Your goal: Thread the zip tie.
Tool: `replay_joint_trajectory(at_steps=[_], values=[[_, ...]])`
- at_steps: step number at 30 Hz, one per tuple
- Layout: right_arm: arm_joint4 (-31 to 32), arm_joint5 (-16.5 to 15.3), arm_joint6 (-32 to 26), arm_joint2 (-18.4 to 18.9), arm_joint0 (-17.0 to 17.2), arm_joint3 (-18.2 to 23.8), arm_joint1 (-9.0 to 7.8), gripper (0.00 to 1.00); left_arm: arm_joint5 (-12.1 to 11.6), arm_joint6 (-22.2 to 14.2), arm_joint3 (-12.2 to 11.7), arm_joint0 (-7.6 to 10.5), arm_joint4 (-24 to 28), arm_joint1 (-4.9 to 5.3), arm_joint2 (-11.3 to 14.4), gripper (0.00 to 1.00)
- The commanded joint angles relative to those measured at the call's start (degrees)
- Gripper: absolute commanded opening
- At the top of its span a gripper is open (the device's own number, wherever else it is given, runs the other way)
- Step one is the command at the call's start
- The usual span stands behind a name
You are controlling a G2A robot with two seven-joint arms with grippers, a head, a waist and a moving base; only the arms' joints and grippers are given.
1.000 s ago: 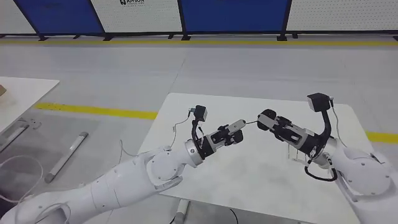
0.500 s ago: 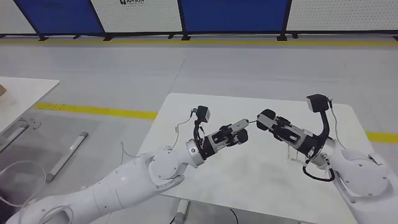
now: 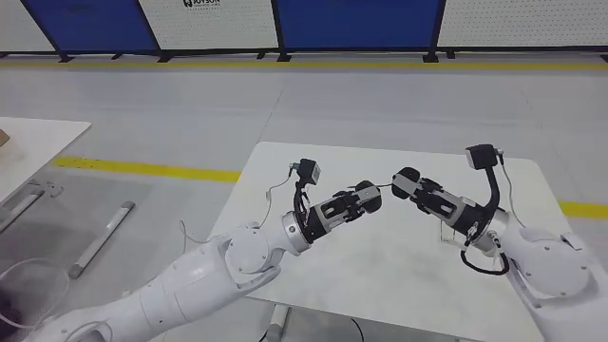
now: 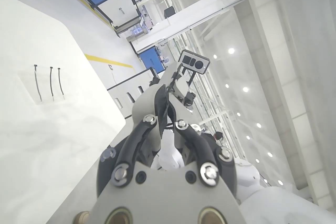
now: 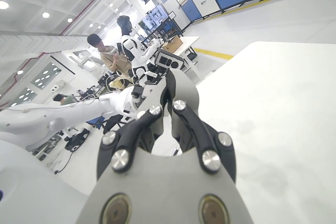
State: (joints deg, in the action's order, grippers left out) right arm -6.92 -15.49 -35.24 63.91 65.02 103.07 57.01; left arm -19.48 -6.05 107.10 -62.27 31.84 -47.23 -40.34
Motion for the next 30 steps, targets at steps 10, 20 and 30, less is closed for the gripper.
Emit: replay_joint_trajectory(at_steps=[10,20,30], values=[[-2.64,-0.56,-1.38,-1.60,-1.52,-2.78,0.99,0.00,0.00,-1.68,0.00,-2.44,-1.23,-0.98,-2.87,0.51],[-2.49,-0.97,-1.47,-1.67,-1.74,-3.56,1.56,0.00,0.30,-2.04,-0.72,-3.08,-1.31,-2.37,-3.97,0.00],[-1.89,-0.81,-1.74,-0.65,-0.97,-3.14,1.79,0.00,1.08,-2.83,-1.05,-3.90,-2.05,-3.45,-5.16,0.00]])
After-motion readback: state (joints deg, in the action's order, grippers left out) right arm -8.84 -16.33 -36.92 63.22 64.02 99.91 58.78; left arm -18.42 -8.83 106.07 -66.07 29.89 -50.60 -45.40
